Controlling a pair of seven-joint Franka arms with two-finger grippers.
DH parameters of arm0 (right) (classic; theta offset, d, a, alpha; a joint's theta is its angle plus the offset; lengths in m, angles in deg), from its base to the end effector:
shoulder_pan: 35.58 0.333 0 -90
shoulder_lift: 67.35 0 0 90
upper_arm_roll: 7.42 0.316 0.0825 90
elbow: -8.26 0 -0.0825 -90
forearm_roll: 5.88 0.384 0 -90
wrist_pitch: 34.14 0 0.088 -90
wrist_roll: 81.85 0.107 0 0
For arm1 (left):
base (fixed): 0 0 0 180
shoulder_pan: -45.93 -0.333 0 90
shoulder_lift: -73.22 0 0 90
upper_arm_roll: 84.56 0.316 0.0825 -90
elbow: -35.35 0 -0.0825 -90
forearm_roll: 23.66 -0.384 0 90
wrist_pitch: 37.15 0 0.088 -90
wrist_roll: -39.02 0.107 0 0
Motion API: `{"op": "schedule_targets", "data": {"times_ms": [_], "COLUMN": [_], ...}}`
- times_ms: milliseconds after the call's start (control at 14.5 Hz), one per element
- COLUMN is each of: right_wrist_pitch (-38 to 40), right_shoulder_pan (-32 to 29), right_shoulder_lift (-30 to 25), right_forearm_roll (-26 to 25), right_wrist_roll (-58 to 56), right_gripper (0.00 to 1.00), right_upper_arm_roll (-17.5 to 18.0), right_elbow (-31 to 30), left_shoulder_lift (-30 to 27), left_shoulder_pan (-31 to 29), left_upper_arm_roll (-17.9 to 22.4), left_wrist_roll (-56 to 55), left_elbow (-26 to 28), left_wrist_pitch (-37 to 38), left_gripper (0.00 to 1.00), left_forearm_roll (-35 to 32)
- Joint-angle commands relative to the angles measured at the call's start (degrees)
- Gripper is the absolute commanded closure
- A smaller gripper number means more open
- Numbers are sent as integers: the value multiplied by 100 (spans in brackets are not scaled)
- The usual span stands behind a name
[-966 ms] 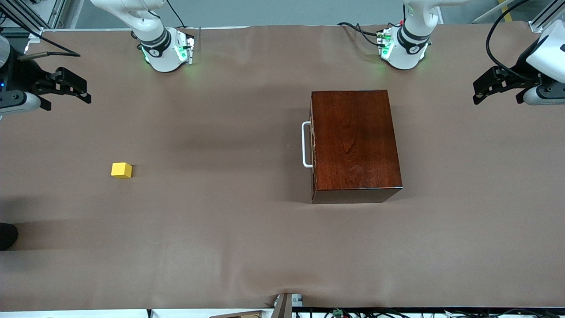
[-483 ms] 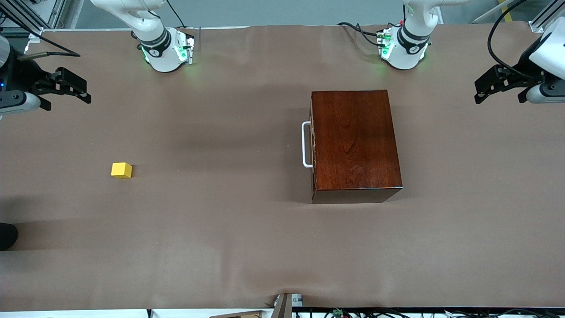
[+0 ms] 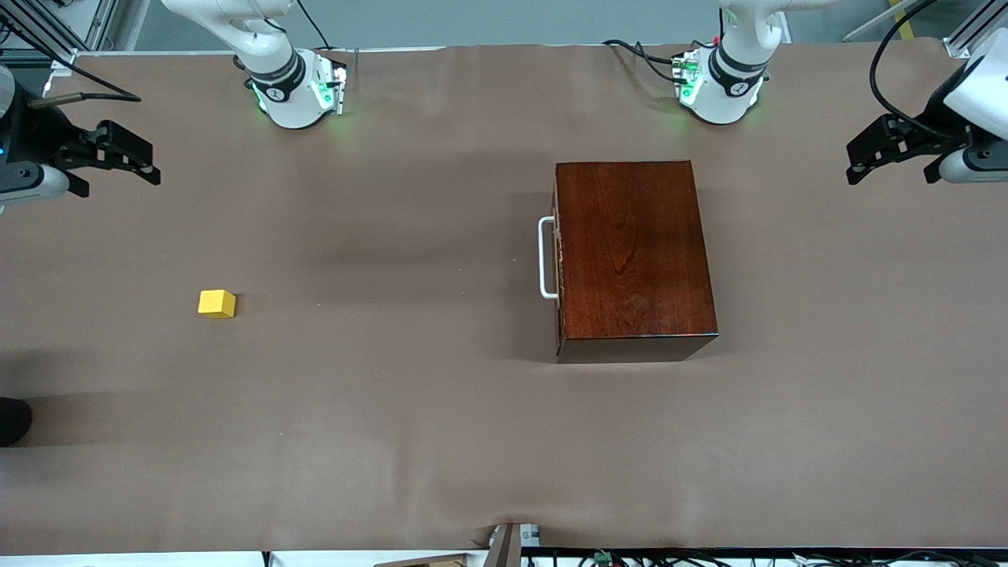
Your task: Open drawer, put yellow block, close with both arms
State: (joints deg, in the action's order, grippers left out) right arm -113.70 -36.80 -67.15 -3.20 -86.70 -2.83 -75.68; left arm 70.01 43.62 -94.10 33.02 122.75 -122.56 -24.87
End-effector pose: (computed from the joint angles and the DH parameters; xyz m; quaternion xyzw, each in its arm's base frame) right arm 0.5351 0.0371 0.6564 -0.9961 -0.0749 0.0396 0.0238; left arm 0.5246 -0.0671 0.6686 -0.9998 0.0097 -0.0119 0.0139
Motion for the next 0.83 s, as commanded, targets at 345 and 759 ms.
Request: {"op": "schedule_targets", "data": {"times_ms": [345,759], "right_wrist_pitch": [28,28], "right_shoulder_pan": [-159,-185], "right_shoulder_lift": [-46,-46], "right_forearm_roll": [13,21], "right_wrist_roll": [45,45], "right_gripper": [0,0], "right_upper_arm_roll": [42,42], "right_elbow": [-44,-53], "left_shoulder_lift": [391,1189], "left_shoulder_pan": [537,1617], "left_upper_arm_roll": [-223,-259], "left_wrist_roll": [-374,-1902], "left_elbow": [-478,-881], "left_wrist_pitch": [113,43], "left_gripper": [0,0], "left_forearm_roll": [33,-168]}}
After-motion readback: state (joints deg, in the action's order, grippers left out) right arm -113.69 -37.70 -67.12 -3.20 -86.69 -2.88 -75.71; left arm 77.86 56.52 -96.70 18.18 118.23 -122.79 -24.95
